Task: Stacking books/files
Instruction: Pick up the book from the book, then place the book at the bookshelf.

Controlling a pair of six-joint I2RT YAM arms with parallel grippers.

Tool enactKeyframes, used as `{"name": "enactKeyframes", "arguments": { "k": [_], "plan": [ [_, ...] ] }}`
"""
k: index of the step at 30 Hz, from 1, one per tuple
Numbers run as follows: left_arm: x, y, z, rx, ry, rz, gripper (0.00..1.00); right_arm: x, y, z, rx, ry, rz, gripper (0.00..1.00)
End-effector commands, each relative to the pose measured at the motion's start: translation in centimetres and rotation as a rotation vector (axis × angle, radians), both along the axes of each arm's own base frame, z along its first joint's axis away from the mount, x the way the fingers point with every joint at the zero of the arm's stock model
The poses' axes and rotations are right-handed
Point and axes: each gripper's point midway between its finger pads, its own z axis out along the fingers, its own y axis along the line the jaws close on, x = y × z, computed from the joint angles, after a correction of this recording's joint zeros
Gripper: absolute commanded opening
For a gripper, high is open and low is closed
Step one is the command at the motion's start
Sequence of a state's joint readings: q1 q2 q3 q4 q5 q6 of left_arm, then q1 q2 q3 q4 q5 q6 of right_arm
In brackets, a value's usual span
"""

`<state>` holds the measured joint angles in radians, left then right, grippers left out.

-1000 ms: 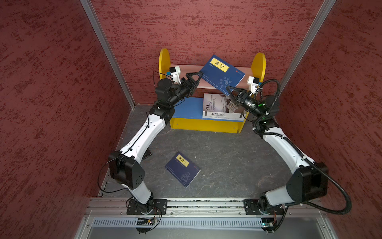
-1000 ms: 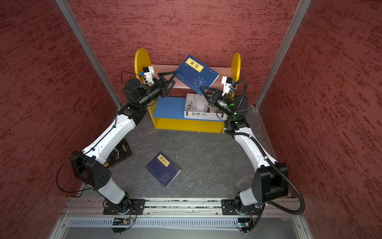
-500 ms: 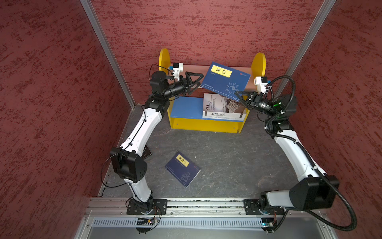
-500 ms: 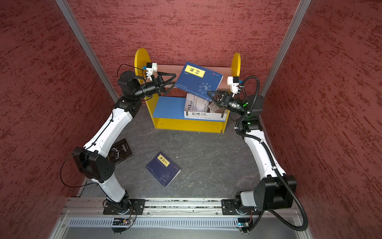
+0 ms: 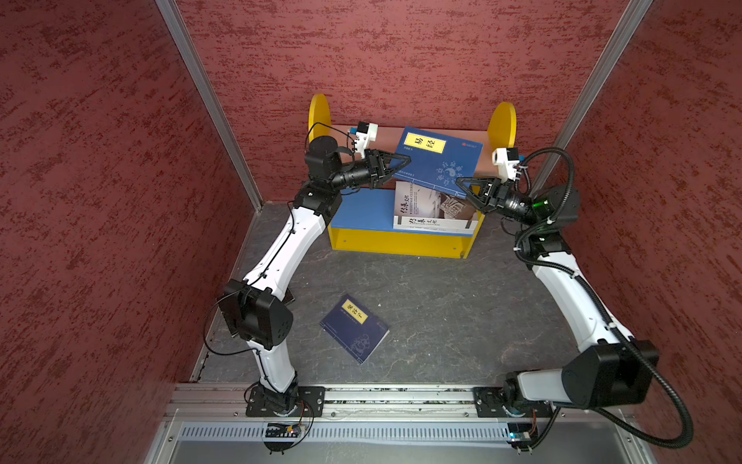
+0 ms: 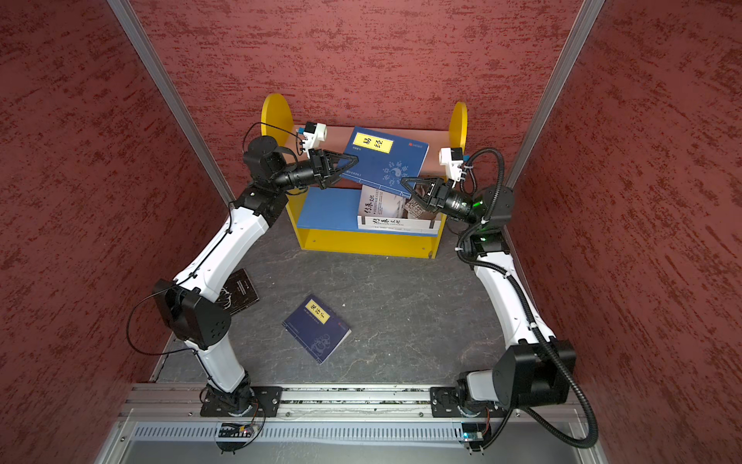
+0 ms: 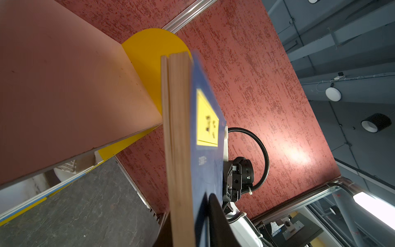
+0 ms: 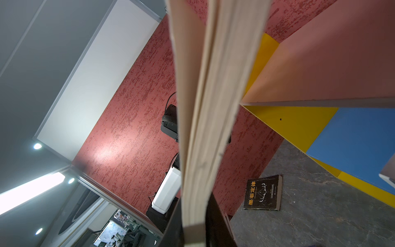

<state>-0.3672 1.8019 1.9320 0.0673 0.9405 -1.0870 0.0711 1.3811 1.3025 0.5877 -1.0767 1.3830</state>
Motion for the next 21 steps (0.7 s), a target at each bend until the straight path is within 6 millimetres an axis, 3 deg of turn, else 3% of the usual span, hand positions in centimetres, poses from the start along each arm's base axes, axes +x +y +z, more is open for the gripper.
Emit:
{"name": "enactKeyframes", "arguments": {
  "k": [1,2,4,6,7,10,14,17,21],
  "plan": [
    [0.2,-0.2,0.6,-0.009,-0.029,0.016,0.08,0.0,-0.7,1.9,0.034,-0.081,-0.042,0.18],
    [0.4,-0.2,0.8,-0.013,-0.031,0.026,0.08,0.3,-0.9,2.1,0.041,-0.088,-0.064,0.22],
    [1.0,-0.2,1.4,-0.029,-0.028,0.060,0.04,1.2,-1.7,2.5,0.051,-0.097,-0.132,0.39],
    [1.9,-0.1,2.0,-0.042,-0.021,0.105,0.00,2.2,-2.8,2.7,0.048,-0.104,-0.228,0.45],
    [2.4,-0.1,2.3,-0.044,-0.017,0.131,0.00,2.7,-3.5,2.9,0.042,-0.110,-0.291,0.54],
    [3.9,-0.6,2.3,-0.020,0.014,0.204,0.02,4.0,-5.7,3.1,-0.024,-0.125,-0.483,0.73],
    [5.8,-1.7,1.3,0.029,0.067,0.270,0.01,4.4,-8.6,3.7,-0.143,-0.173,-0.721,0.91],
    [7.1,-2.5,0.8,0.030,0.097,0.299,0.02,4.2,-11.2,3.8,-0.213,-0.202,-0.905,0.98],
    [8.6,-3.3,0.0,0.021,0.124,0.335,0.02,3.9,-14.1,3.9,-0.289,-0.258,-1.098,0.99]
  ]
}}
